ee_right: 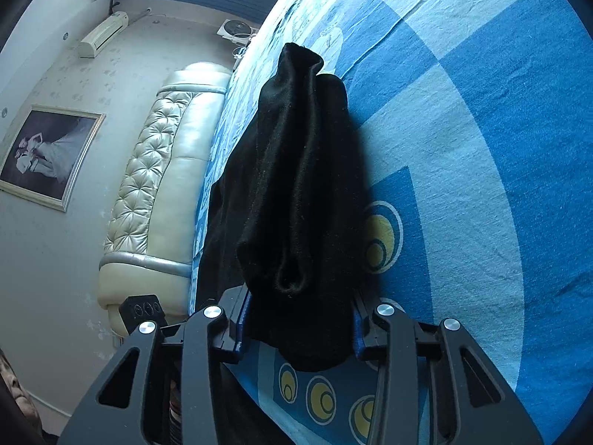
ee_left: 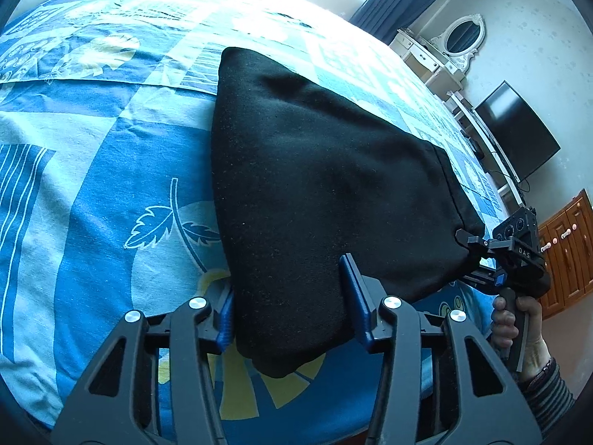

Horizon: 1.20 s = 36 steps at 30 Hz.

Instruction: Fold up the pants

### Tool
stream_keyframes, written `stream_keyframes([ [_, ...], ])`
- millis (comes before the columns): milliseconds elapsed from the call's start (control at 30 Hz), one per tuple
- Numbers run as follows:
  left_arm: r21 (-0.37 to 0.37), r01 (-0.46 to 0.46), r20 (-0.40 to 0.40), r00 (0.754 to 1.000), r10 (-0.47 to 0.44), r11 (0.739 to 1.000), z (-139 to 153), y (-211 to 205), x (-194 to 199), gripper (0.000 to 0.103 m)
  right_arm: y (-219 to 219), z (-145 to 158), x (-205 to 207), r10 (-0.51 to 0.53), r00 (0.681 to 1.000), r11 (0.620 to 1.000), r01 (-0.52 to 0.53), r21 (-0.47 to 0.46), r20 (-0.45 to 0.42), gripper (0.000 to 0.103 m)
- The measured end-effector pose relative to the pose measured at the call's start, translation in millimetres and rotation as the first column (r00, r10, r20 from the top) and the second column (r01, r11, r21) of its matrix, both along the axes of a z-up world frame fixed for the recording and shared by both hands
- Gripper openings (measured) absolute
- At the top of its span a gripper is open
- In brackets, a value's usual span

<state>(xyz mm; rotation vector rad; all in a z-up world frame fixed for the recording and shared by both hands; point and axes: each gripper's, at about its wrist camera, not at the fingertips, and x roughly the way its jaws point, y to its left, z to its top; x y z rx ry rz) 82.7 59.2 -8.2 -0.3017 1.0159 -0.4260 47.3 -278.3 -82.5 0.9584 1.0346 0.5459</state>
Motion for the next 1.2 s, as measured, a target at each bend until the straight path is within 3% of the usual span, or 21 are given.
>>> stream_keyframes([
  [400,0.011,0.003,-0.005,1.000,-0.003,1.000,0,1,3,0.047,-6,-5,-1,-0.009,1.000,1.000,0.010,0.023,-0.013,0.040],
  [500,0.020,-0.018,-0.007,1.000,0.018,1.000,-3,1,3,0.058,-8,-6,1,-0.008,1.000,0.999,0.008,0.042,-0.012,0.046],
  [567,0.045,-0.049,0.007,0.999,0.049,0.998,-3,1,-1,0.073,-8,-4,1,-0.007,1.000,0.998,0.007,0.063,-0.003,0.056],
  [633,0.071,-0.068,0.029,0.997,0.066,0.995,-3,0,-5,0.081,-7,1,0,-0.008,1.000,0.997,0.007,0.072,0.012,0.067],
  [700,0.105,-0.089,0.053,0.995,0.084,0.990,-1,-1,-9,0.087,-2,9,-4,-0.011,1.000,1.000,0.011,0.023,0.022,0.074],
  [767,0.145,-0.110,0.075,0.992,0.100,0.983,2,-2,-14,0.091,3,22,-10,-0.024,0.999,0.994,0.028,-0.103,0.040,0.078],
  [867,0.230,-0.143,0.121,0.986,0.118,0.963,11,-7,-24,0.092,12,46,-27,-0.029,0.993,0.941,0.064,-0.332,0.111,0.078],
  [1000,0.353,-0.191,0.207,0.971,0.122,0.916,24,-20,-48,0.093,26,69,-49,-0.010,0.986,0.794,0.110,-0.598,0.168,0.081],
  [1133,0.415,-0.153,0.196,0.978,0.076,0.897,28,-40,-66,0.095,38,74,-65,0.037,0.980,0.697,0.115,-0.708,0.196,0.081],
  [1200,0.438,-0.134,0.173,0.983,0.063,0.889,28,-49,-72,0.095,41,73,-69,0.041,0.979,0.668,0.120,-0.735,0.198,0.081],
])
